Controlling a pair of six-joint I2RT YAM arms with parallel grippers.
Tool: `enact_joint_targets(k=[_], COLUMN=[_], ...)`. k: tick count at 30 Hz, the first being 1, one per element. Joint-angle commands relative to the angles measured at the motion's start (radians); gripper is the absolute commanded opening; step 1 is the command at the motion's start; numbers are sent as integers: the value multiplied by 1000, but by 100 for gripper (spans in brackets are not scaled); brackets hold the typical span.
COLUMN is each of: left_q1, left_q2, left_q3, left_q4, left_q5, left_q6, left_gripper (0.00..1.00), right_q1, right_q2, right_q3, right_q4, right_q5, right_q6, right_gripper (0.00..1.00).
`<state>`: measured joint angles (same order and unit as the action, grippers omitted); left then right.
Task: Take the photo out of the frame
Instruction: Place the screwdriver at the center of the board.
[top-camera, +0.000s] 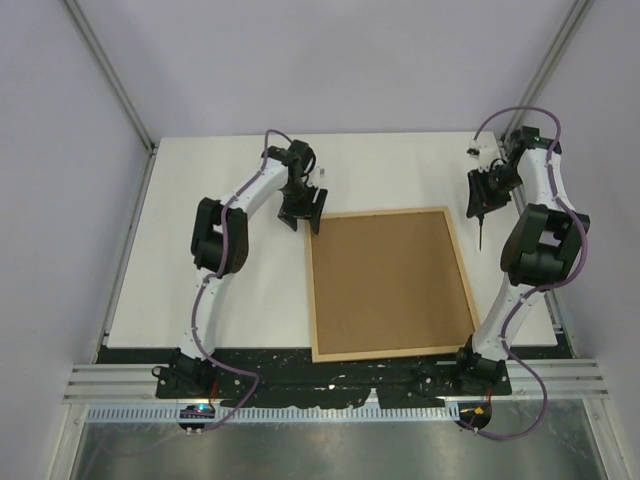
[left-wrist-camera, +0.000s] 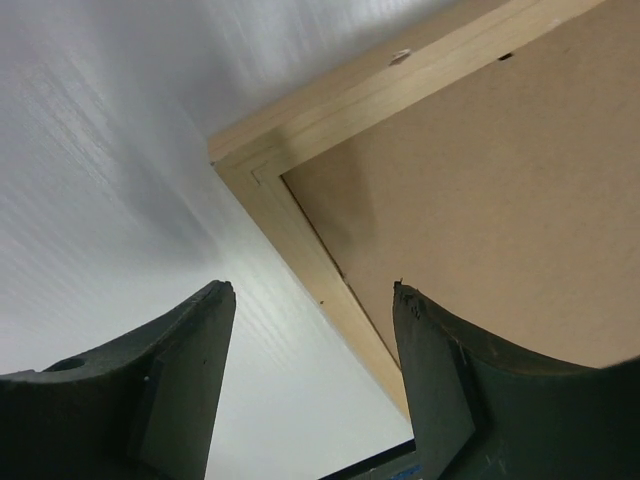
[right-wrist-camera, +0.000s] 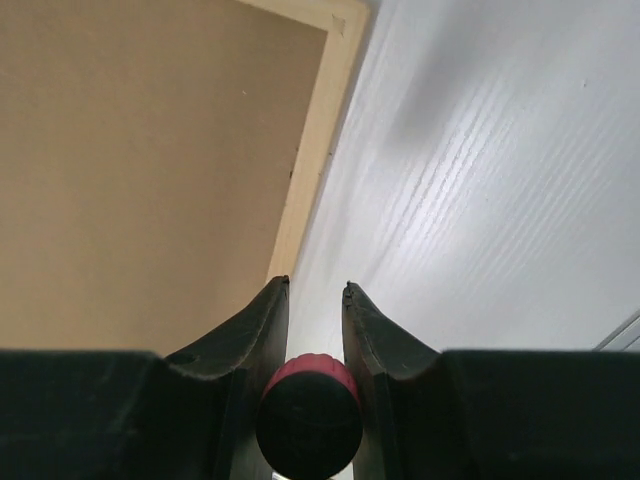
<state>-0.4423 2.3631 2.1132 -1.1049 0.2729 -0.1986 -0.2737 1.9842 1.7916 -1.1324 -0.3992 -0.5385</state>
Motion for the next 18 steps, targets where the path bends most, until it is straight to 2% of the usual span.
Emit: enact_joint_targets(k=[1, 3, 7, 9, 13, 14, 18], left_q1=[-6, -15, -19, -19, -21, -21, -19], left_q2=[19, 19, 15, 18, -2, -8, -48], left_q3=[71, 68, 54, 50, 10, 4, -21], left_q4=[-85, -88, -82, -79, -61, -59, -53], left_q5=[-70, -80, -100, -112, -107, -107, -132], left_q6=[62, 68, 70, 70, 64, 65, 83], left_gripper=[68, 68, 69, 69, 69, 69, 70], right_q1=[-13, -15, -15, -13, -4, -4, -5], right_q2=[108, 201, 399, 471, 537, 554, 530], right_q3=[89, 162, 415, 497, 531, 535, 503], right_q4=[-159, -222, -329, -339, -271, -264, -186], right_q5=[150, 168, 175, 178, 192, 181, 162], right_q6=[-139, -155, -149, -129, -95, -87, -54], right_gripper=[8, 8, 9, 14, 27, 35, 48])
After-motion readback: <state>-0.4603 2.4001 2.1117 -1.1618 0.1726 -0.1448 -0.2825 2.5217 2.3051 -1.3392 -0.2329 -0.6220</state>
